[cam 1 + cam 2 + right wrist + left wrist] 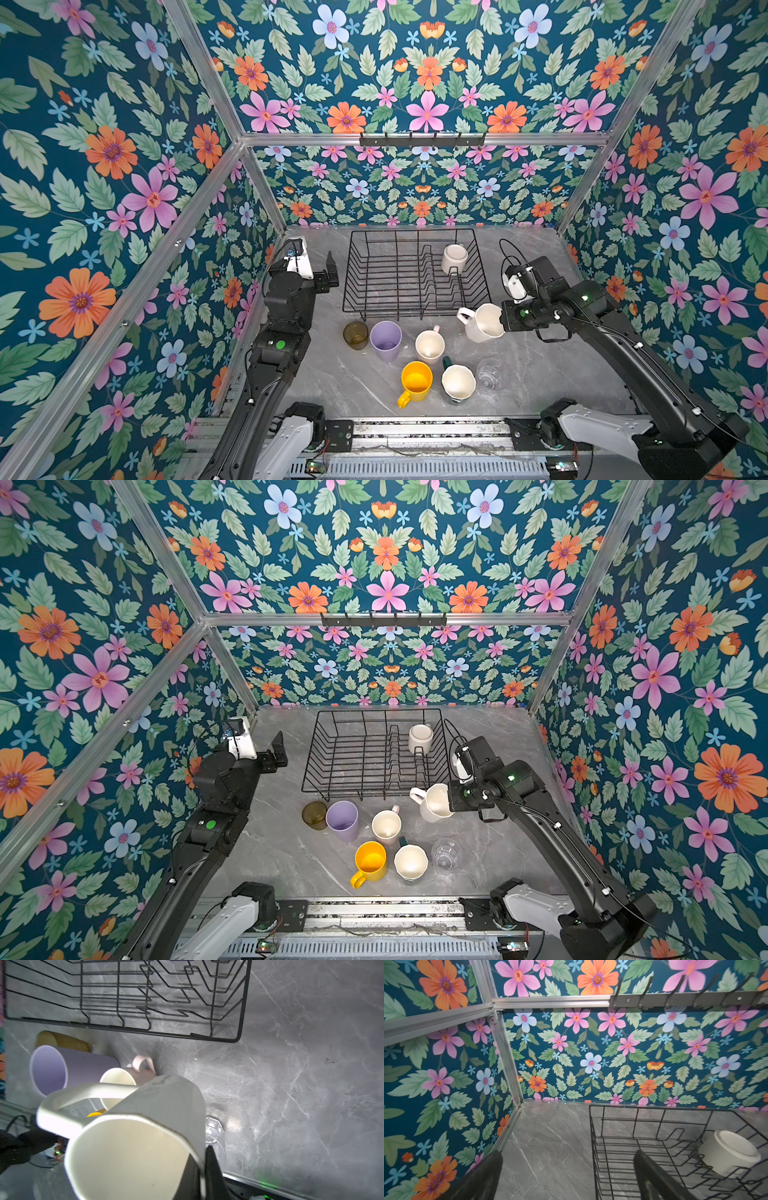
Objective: Load cups into a dish rack
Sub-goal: Pick up the cup from the center of the table, then place the cup upside down at the dish rack.
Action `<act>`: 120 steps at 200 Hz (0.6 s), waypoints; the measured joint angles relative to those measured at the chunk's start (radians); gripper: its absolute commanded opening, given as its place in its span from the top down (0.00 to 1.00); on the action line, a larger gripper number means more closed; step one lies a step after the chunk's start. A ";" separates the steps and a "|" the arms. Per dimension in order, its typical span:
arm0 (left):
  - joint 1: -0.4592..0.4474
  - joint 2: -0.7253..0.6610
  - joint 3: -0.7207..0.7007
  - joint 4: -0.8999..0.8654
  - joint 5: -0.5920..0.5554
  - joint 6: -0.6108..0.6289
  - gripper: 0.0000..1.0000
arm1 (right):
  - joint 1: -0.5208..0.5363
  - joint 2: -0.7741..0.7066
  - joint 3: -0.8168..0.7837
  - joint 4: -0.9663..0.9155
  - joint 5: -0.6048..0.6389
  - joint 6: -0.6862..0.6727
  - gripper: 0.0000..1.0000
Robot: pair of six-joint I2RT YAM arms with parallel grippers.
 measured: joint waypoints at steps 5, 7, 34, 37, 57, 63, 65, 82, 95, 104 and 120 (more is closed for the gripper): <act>0.000 -0.001 0.000 0.006 0.016 0.000 0.00 | -0.008 -0.005 -0.008 0.018 -0.018 0.006 1.00; 0.000 -0.001 0.000 0.008 0.025 0.000 0.00 | -0.013 -0.008 -0.014 0.029 -0.028 0.011 1.00; 0.000 -0.007 -0.005 0.038 0.157 -0.004 0.00 | -0.056 -0.013 -0.066 0.170 -0.142 0.065 1.00; 0.000 -0.007 -0.006 0.040 0.170 -0.004 0.00 | -0.060 -0.010 -0.068 0.188 -0.154 0.073 1.00; 0.000 -0.005 -0.005 0.058 0.325 -0.013 0.00 | -0.080 0.010 -0.068 0.289 -0.216 0.103 1.00; 0.000 -0.003 -0.005 0.067 0.371 -0.022 0.00 | -0.087 0.017 -0.068 0.325 -0.236 0.109 1.00; 0.000 -0.002 -0.006 0.071 0.391 -0.025 0.00 | -0.090 0.019 -0.067 0.340 -0.245 0.114 1.00; 0.000 0.007 -0.022 0.128 0.540 -0.053 0.00 | -0.115 0.038 -0.068 0.438 -0.307 0.144 1.00; 0.000 0.015 -0.053 0.196 0.647 -0.089 0.00 | -0.134 0.051 -0.068 0.510 -0.351 0.171 1.00; 0.000 0.024 -0.082 0.259 0.717 -0.129 0.00 | -0.147 0.061 -0.068 0.556 -0.382 0.188 1.00; 0.000 0.049 -0.135 0.391 0.817 -0.210 0.00 | -0.166 0.083 -0.063 0.634 -0.438 0.220 1.00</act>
